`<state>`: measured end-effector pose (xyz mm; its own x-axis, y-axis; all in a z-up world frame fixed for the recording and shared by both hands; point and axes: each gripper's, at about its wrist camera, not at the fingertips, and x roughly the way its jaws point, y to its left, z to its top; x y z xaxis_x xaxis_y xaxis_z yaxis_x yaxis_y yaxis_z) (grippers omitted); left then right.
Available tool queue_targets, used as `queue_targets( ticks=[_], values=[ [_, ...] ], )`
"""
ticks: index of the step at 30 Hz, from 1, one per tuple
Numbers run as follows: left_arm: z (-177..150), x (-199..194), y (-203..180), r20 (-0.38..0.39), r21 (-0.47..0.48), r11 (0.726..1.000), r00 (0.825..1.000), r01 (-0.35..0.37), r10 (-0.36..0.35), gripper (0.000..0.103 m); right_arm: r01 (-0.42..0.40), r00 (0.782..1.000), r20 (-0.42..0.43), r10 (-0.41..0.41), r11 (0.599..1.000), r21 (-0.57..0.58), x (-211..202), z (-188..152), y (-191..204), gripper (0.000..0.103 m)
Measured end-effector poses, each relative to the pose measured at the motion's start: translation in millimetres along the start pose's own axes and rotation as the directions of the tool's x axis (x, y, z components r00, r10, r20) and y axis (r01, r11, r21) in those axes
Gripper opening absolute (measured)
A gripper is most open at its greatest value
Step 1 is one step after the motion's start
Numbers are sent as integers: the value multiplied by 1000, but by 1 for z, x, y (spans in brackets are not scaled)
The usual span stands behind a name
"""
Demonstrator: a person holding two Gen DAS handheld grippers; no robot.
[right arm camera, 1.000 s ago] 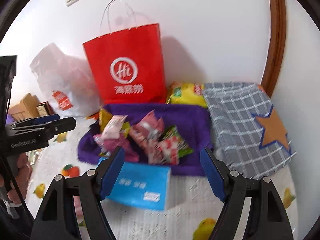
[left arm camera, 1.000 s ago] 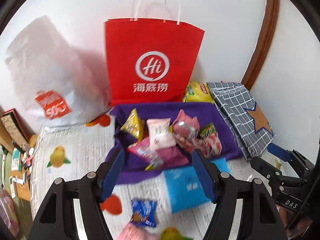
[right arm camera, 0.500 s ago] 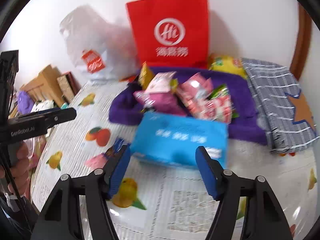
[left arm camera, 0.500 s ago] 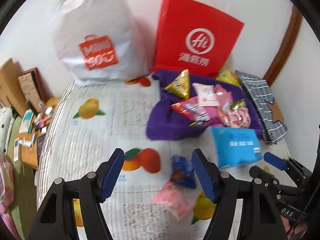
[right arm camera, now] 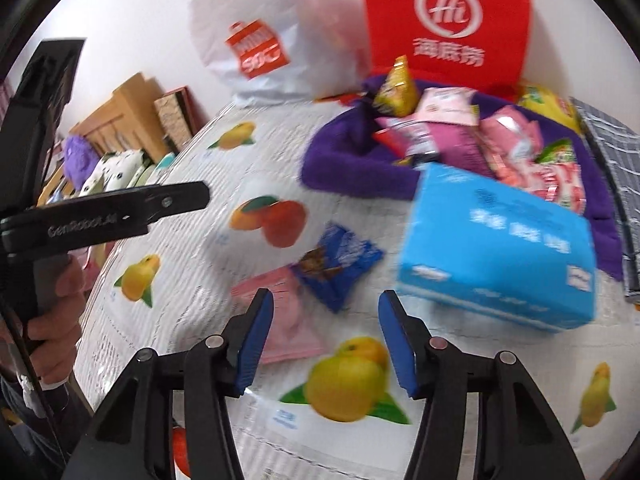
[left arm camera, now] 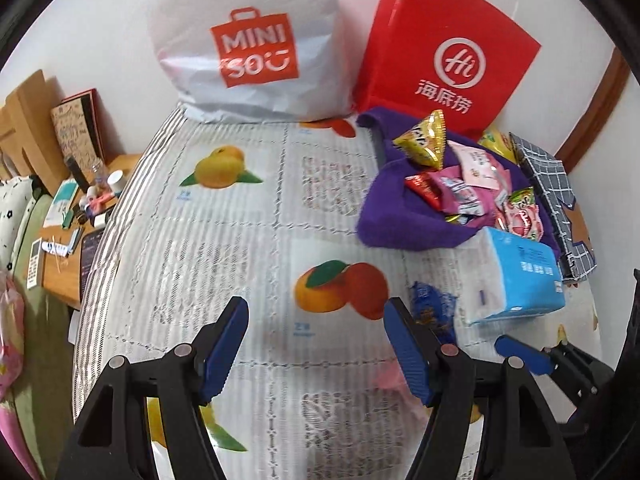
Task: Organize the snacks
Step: 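Move both tools back toward the blue snack bag and pink candy, then grasp the pink candy with the right tool while the left tool grasps the blue snack bag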
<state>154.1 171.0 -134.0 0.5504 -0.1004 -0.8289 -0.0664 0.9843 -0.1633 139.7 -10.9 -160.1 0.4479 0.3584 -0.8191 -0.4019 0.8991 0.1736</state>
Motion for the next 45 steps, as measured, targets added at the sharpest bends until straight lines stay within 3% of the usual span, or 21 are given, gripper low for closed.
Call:
queue_targets(
  ticks=[9, 14, 18, 19, 20, 25, 29, 35, 40, 43, 45],
  values=[
    [-7, 2, 30, -7, -49, 999, 1000, -13, 12, 68, -40, 997, -70, 34, 996, -76, 38, -4, 35, 51],
    [-11, 4, 35, -15, -54, 998, 1000, -15, 14, 68, 22, 996, -84, -31, 994, -105, 55, -8, 39, 50],
    [-16, 9, 32, -28, -49, 999, 1000, -13, 12, 68, 105, 993, -39, -113, 980, -167, 59, -12, 45, 48],
    [-17, 11, 30, -33, -45, 999, 999, -13, 12, 68, 93, 994, -32, -101, 980, -176, 58, -14, 46, 39],
    [-17, 11, 28, -37, -42, 999, 999, -14, 12, 68, 93, 995, -31, -100, 978, -188, 56, -15, 48, 37],
    [-23, 17, 16, -53, -17, 1000, 998, -15, 14, 68, 87, 996, 4, -88, 979, -185, 37, -24, 45, 35],
    [-29, 26, 2, -80, 3, 1000, 997, -7, 7, 67, 93, 995, 38, -88, 986, -135, 13, -31, 28, 35],
    [-41, 39, -27, -117, 48, 998, 993, 38, -32, 67, 180, 980, 88, -177, 983, -34, -15, -46, -21, 35],
    [-44, 49, -54, -114, 110, 992, 992, 57, -45, 68, 271, 958, 92, -273, 962, 38, -29, -61, -69, 35],
    [-38, 52, -62, -122, 99, 987, 986, 126, -114, 70, 296, 950, 75, -302, 952, 80, -35, -70, -97, 35],
    [-34, 54, -65, -125, 93, 986, 984, 135, -123, 71, 303, 949, 59, -311, 946, 116, -38, -77, -114, 35]
  ],
)
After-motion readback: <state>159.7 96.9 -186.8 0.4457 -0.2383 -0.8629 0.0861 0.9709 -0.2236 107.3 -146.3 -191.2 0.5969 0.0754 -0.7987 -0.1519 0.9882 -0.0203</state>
